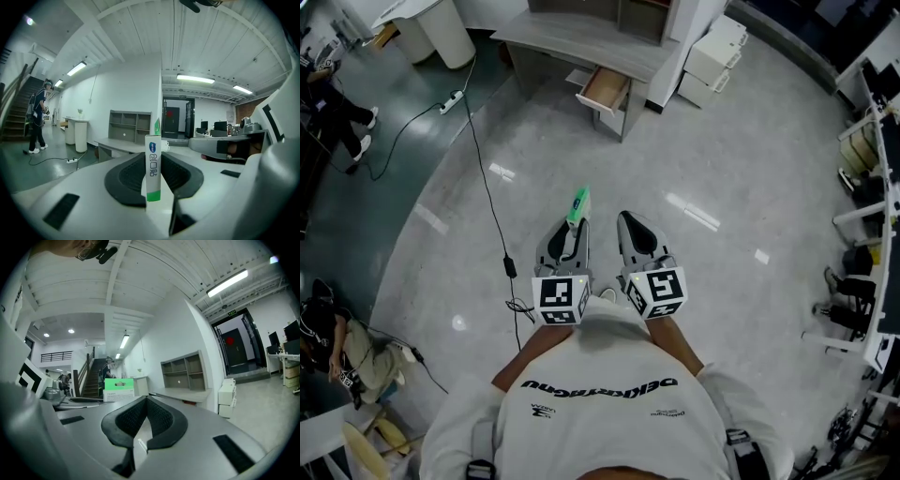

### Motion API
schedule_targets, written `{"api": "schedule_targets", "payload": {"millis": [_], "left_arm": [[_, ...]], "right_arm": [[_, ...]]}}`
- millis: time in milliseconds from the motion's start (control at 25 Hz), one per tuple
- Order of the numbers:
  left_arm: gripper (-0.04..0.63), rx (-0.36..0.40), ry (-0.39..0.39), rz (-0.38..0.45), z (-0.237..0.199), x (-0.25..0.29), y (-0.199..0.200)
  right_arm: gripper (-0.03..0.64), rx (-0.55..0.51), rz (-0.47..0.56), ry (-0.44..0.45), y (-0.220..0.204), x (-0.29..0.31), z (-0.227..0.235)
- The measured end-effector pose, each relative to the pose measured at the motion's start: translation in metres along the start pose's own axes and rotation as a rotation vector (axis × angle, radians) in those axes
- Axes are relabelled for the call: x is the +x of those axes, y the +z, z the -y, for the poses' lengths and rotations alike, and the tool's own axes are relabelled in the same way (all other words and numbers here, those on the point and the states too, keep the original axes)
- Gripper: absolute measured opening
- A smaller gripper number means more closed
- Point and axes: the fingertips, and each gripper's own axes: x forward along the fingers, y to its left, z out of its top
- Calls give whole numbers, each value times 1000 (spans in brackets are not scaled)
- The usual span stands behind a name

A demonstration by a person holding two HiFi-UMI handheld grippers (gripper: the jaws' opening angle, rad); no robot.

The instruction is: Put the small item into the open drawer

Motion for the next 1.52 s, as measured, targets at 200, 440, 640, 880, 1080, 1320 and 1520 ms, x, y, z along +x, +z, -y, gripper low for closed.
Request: {"api": "schedule_targets", "payload": {"millis": [200, 440, 640, 880, 1080, 1320, 1520], "left_arm": [[103, -1, 8, -2, 0, 11, -1], [103, -17, -6, -7, -8, 39, -6], [103, -31, -22, 21, -26, 84, 1], [103, -34, -51, 1, -64, 156, 11], [103, -39, -102, -3, -111, 221, 31], [103, -29, -150, -5, -151, 292, 58], [103, -11, -190, -22, -185, 344, 68]], "right_arm": [[29, 14, 4, 9, 1, 6, 9], [29, 9, -11, 2, -2, 34, 27], [29, -11, -26, -3, 0, 79, 47], [28, -22, -47, -39, 7, 149, 75], [29, -21, -46, -87, 27, 223, 93], [29, -26, -32, -139, 54, 299, 121], [29, -30, -32, -175, 64, 356, 137]]}}
